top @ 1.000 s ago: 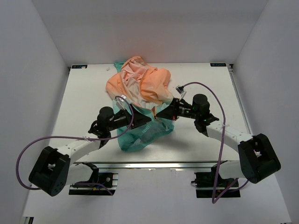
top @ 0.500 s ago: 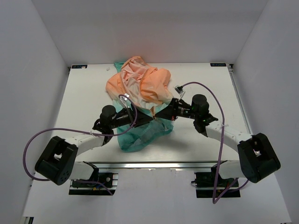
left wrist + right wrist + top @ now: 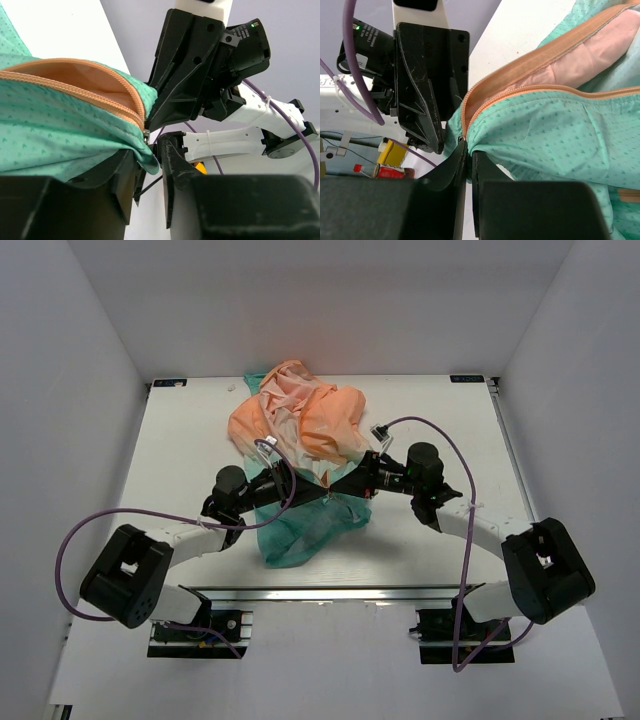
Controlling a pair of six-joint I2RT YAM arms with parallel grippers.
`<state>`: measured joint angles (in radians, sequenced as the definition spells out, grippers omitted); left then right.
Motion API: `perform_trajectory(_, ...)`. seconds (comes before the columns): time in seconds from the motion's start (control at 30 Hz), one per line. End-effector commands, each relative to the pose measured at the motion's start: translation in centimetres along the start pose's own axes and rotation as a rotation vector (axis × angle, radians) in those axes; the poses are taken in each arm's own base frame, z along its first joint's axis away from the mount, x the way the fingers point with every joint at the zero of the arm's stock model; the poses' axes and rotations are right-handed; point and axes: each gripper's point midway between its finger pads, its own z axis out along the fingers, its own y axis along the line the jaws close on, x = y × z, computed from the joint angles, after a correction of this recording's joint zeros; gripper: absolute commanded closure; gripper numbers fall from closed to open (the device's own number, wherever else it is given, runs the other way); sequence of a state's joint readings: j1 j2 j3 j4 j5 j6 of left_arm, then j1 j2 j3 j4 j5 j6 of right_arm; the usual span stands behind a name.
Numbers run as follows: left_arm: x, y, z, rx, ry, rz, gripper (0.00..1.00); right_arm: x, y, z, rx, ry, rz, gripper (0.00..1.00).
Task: Zip up the jacket
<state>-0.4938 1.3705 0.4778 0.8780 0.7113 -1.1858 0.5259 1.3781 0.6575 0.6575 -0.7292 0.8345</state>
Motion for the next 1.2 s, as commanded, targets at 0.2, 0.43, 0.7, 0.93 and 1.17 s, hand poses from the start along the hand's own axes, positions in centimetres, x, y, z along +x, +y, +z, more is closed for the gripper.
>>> perform_trajectory(0.2, -0.6, -0.9, -0.1, -0.003, -0.013, 0.072, 0.82, -0.6, 1.1, 0.2, -0.041, -0.009, -0.05, 1.0)
perform_trajectory(0.43, -0.6, -0.3, 0.0, -0.06, -0.002, 0.121, 1.0, -1.1, 1.3, 0.4, -0.044, -0.031, -0.034, 1.0)
perform_trajectory(0.7, 1.4, 0.0, 0.7, -0.153, 0.062, 0.235, 1.0, -3.5, 1.9, 1.0, -0.039, -0.115, -0.022, 1.0)
perform_trajectory(0.93, 3.9, 0.2, 0.3, -0.182, 0.137, 0.253, 1.0, -5.0, 1.5, 1.3, 0.001, -0.164, -0.03, 1.0)
perform_trajectory(1.17, 4.8, 0.6, -0.4, -0.232, 0.142, 0.227, 1.0, -4.9, 1.6, 1.4, 0.018, -0.107, -0.069, 1.0)
